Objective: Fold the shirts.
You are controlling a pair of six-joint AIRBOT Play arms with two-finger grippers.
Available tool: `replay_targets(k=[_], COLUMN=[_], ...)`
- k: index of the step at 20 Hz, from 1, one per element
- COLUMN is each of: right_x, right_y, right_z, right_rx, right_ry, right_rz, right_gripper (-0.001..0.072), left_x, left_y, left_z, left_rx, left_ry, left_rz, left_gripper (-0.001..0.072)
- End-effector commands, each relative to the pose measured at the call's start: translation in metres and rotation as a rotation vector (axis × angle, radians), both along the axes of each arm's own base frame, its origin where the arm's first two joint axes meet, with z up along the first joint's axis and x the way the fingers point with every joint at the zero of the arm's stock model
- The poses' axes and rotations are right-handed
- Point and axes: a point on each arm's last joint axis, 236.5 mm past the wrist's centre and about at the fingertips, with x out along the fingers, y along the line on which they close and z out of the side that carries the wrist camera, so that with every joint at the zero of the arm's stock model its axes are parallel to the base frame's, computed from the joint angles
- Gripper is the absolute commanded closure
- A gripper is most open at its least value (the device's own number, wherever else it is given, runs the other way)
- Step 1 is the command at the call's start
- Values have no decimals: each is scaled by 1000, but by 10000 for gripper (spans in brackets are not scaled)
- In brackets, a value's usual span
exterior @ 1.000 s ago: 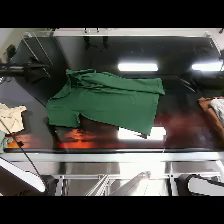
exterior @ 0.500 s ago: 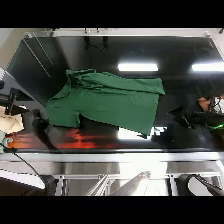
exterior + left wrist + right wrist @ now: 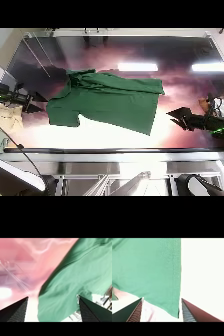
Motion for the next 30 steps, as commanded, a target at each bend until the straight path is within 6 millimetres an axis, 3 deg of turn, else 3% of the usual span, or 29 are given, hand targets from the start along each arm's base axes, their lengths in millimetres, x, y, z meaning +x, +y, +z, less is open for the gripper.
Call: replay_targets(k=[1, 4, 5, 6, 7, 9, 10, 11, 14, 17, 20, 25, 28, 29, 30], right_x=[0, 0, 0, 0, -2, -12, -19, -27, -50, -58, -46, -51, -25, -13, -1], right_y=[1, 1, 1, 1, 1, 0, 2, 5, 14, 27, 53, 94, 111, 113, 116], right_z=[2, 2, 2, 1, -1, -13, -20, -28, -52, -61, -69, -106, -100, -92, -80], right_rx=[5, 4, 4, 2, -4, -14, -7, 7, 49, 85, 114, 123, 175, 192, 206], right_ry=[-7, -7, -6, -3, 3, 56, 89, 121, 214, 255, 263, 365, 290, 250, 193], right_rz=[-1, 0, 0, 1, 6, 4, -1, -6, -40, -39, -39, 15, 33, 34, 49], right_gripper=[180, 180, 180, 179, 180, 180, 180, 180, 179, 178, 180, 206, 206, 267, 499], left_x=[6, -1, 1, 2, 2, 0, -2, -5, -13, -10, -11, -11, -10, -9, -7], left_y=[-23, -41, -48, -53, -56, -56, -57, -59, -63, -66, -68, -67, -67, -67, -68], left_z=[-16, -11, -5, 2, 6, 6, 4, 2, -3, 3, 8, 13, 12, 12, 14], left_rx=[-2, -41, -76, -111, -133, -135, -140, -148, -169, -189, -206, -195, -193, -192, -203], left_ry=[20, 39, 25, 5, 1, 7, 9, 17, 40, 25, 27, 16, 14, 12, 4], left_rz=[-84, -142, -145, -153, -158, -162, -165, -167, -171, -166, -170, -170, -167, -165, -160], left_gripper=[14, 16, 62, 290, 466, 500, 647, 679, 679, 679, 678, 678, 678, 678, 678])
